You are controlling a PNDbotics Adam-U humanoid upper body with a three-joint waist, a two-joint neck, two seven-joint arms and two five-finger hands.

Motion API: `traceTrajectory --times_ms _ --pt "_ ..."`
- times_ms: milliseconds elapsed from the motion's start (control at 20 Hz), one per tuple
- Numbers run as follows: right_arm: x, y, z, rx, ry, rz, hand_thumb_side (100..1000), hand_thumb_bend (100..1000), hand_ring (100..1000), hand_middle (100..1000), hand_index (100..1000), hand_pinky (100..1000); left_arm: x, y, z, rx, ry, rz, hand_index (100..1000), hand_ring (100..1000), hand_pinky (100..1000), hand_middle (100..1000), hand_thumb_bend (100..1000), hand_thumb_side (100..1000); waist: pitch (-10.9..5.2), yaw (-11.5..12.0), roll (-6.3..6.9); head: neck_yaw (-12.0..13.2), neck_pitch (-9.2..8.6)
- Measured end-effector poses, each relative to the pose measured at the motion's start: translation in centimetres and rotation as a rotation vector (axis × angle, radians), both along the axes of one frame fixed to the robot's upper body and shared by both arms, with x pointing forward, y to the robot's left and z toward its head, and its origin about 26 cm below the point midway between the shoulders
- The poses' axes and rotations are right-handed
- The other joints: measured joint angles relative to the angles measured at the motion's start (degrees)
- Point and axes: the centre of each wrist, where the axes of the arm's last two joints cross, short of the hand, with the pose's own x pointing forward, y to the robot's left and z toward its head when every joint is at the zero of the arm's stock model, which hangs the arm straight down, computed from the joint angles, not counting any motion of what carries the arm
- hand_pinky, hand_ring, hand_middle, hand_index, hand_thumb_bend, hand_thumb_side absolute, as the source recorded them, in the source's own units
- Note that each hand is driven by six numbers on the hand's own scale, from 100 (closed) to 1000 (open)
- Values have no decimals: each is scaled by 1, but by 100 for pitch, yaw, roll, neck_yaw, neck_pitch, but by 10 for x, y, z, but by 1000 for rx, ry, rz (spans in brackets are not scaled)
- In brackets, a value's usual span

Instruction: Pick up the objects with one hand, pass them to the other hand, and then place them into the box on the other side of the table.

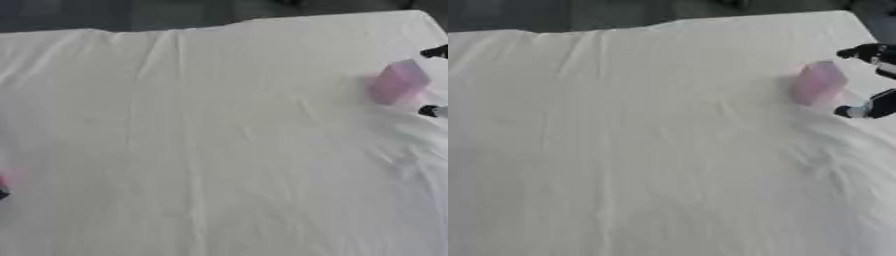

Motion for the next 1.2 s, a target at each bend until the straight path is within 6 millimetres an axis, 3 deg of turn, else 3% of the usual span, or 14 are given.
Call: traceTrajectory --times_ms 250,600,700,900,1200 --pt "-1 -2 2 80 10 5 437 493 985 885 994 964 0 0 -1 15 2 -3 743 743 874 736 185 690 -28 4 -9 -34 -7" --pt "0 -5 7 85 6 -4 433 448 989 885 996 965 0 0 -1 27 5 -4 742 744 872 736 187 688 -29 53 -5 -95 -90" --pt "0 -6 10 84 2 -3 352 509 991 891 1000 971 0 0 -1 28 5 -4 742 744 872 736 186 690 -28 53 -5 -101 -111" --pt "1 -4 13 57 -2 5 197 423 991 908 1000 984 0 -1 -2 32 8 -6 742 744 872 736 184 692 -16 57 -7 -102 -133" --pt "2 -3 18 -58 -8 -12 118 401 988 907 1000 985 -1 -1 -5 34 13 -8 741 744 871 736 184 693 9 110 -3 -103 -164"
